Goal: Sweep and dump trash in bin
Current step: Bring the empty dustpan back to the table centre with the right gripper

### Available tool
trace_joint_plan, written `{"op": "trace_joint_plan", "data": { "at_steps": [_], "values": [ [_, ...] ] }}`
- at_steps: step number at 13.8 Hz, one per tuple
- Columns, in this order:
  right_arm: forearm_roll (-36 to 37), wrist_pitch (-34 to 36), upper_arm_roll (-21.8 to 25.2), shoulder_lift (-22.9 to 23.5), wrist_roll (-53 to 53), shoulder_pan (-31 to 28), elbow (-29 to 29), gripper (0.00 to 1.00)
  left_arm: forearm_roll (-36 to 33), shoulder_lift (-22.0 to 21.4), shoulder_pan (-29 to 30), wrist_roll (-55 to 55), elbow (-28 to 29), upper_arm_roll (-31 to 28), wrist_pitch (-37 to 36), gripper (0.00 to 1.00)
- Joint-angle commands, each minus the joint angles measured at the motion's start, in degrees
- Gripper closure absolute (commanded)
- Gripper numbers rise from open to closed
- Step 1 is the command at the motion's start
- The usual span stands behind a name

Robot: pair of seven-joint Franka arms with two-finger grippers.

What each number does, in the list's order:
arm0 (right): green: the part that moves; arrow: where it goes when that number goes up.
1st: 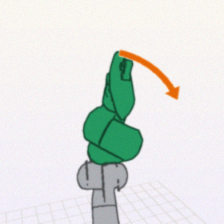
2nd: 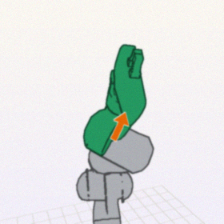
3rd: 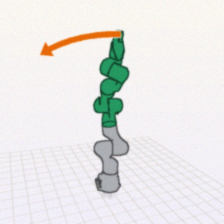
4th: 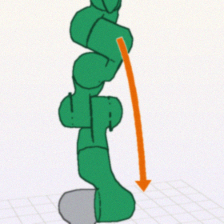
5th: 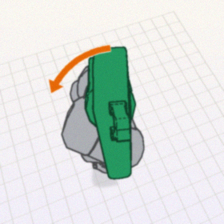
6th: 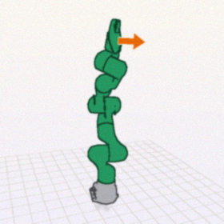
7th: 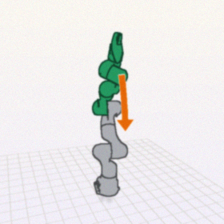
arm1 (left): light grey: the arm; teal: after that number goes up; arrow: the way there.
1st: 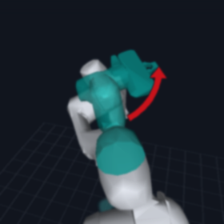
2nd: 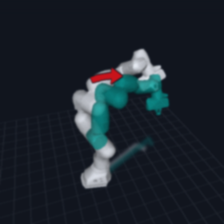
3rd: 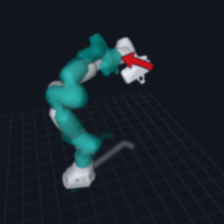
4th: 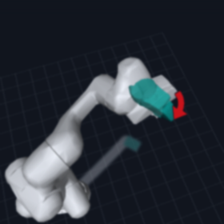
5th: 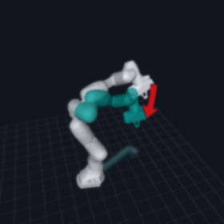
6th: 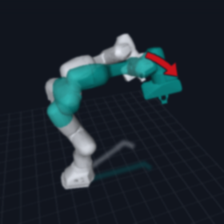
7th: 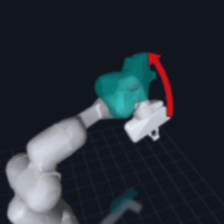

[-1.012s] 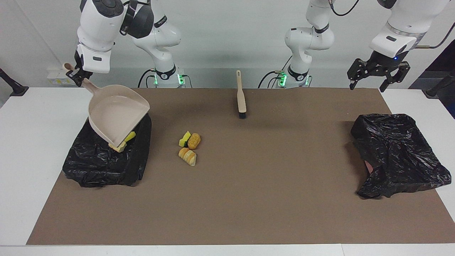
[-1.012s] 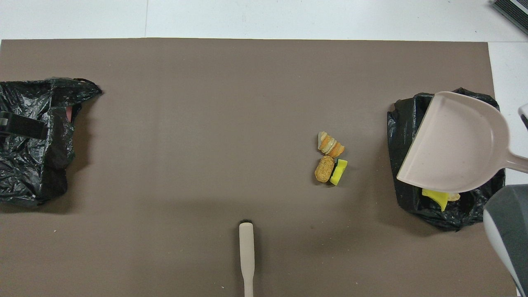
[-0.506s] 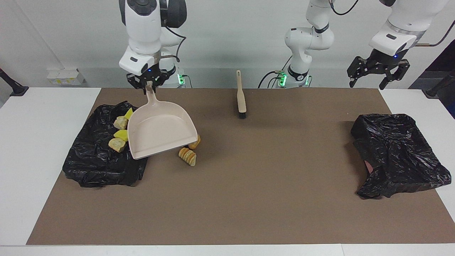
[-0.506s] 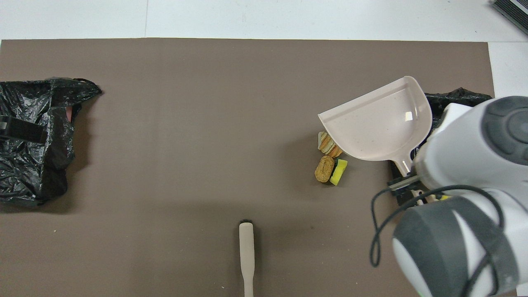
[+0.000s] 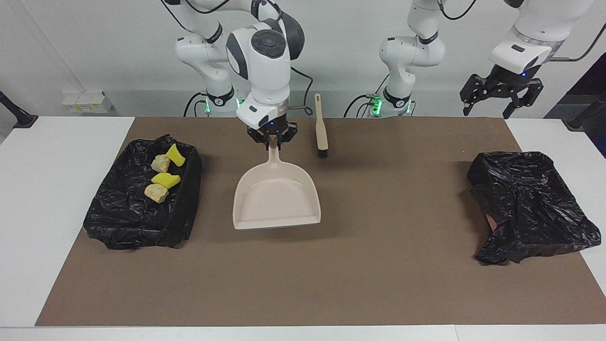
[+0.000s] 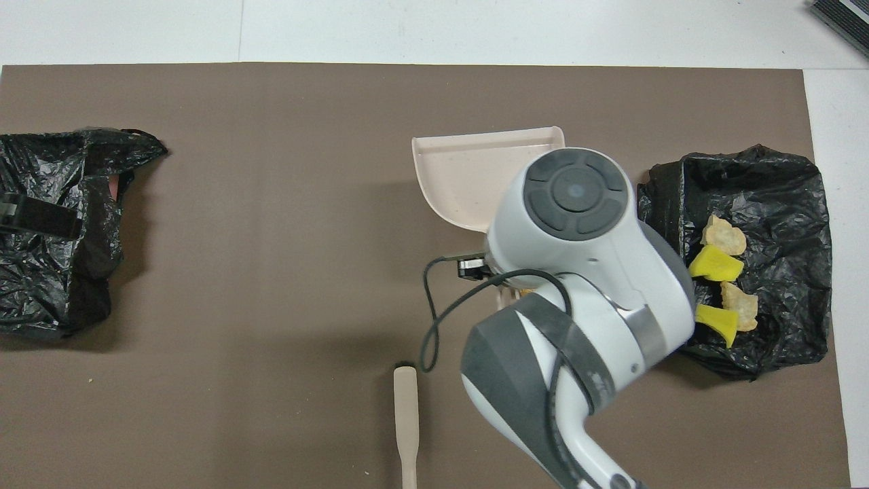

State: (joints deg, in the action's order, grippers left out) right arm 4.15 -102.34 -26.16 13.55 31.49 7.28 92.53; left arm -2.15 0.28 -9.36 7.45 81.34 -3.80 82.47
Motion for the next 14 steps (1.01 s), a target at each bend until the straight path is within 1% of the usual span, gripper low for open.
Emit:
{"op": "trace_joint_plan", "data": {
  "at_steps": [1, 3, 4, 5, 7, 8, 9, 10, 12, 13, 14],
  "values": [
    [1.9, -4.3, -3.9, 9.8, 6.5, 0.5, -7.4, 1.00, -0.1, -1.7, 0.7, -0.2, 1.9, 0.5, -0.6, 0.00],
    [6.2, -7.9, -4.5, 15.2, 11.1, 3.3, -9.1, 1.00, -0.1, -2.0, 0.7, 0.0, 2.2, 0.5, -0.6, 0.00],
    [8.2, -11.2, -4.5, 18.2, 13.6, 5.3, -10.3, 1.00, -0.1, -2.0, 0.7, 0.1, 2.3, 0.5, -0.6, 0.00],
    [10.0, -14.3, -4.5, 20.6, 15.9, 5.9, -10.6, 1.00, -0.1, -2.1, 0.7, 0.0, 2.5, 0.5, -0.7, 0.00],
    [10.7, -15.4, -4.8, 21.4, 16.3, 5.8, -10.1, 1.00, -0.1, -2.7, 0.6, -0.1, 3.4, 0.6, -0.6, 0.00],
    [10.8, -15.8, -4.8, 21.5, 16.2, 5.8, -9.7, 0.90, 0.0, -3.0, 0.5, 0.0, 3.8, 0.6, -0.5, 0.00],
    [10.7, -17.4, -4.8, 21.5, 15.9, 5.5, -8.0, 0.83, 0.3, -3.2, 0.5, 0.0, 4.2, 0.6, -0.5, 0.00],
    [10.4, -19.5, -4.9, 21.3, 15.8, 5.1, -6.2, 0.79, 1.1, -3.4, 0.6, 0.1, 4.5, 0.6, -0.5, 0.00],
    [10.3, -20.1, -5.2, 20.7, 15.7, 4.9, -4.6, 0.69, 2.2, -3.6, 0.7, 0.1, 5.3, 0.6, 0.0, 0.00],
    [10.3, -21.0, -5.2, 20.6, 15.6, 4.6, -3.9, 0.57, 2.3, -3.6, 0.7, 0.1, 5.5, 0.6, 0.0, 0.00],
    [10.3, -21.9, -5.3, 20.7, 15.5, 4.4, -3.6, 0.53, 2.4, -3.6, 0.7, 0.1, 5.8, 0.6, 0.6, 0.00]
  ]
}}
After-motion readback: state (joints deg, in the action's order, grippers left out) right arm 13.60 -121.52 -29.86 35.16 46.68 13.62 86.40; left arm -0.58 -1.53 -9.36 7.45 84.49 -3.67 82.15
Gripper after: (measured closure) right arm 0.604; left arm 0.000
